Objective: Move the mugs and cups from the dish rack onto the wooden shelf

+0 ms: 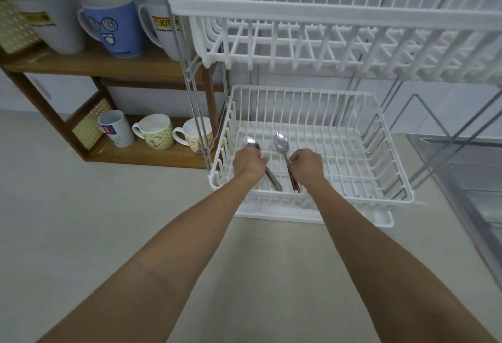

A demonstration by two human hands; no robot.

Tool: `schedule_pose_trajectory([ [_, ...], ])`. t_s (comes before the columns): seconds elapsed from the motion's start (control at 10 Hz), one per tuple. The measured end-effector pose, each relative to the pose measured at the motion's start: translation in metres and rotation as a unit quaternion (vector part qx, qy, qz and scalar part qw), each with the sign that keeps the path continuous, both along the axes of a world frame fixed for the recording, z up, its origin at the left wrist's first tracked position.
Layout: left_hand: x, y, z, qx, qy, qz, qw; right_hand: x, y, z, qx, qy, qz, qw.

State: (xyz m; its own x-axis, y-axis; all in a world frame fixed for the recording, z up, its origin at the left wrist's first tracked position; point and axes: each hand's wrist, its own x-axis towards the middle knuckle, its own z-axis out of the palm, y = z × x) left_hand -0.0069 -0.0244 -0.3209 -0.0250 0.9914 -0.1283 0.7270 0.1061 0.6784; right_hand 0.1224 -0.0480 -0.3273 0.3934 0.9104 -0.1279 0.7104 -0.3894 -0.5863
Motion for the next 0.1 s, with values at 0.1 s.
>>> schedule_pose_trajectory([
  [0.1, -0.0076, -0.0113, 0.0084, 0.068, 0.014, -0.059, 0.996, -0.0045, -0.0058, 0.0056, 0.000, -0.001, -0.014, 1.000],
])
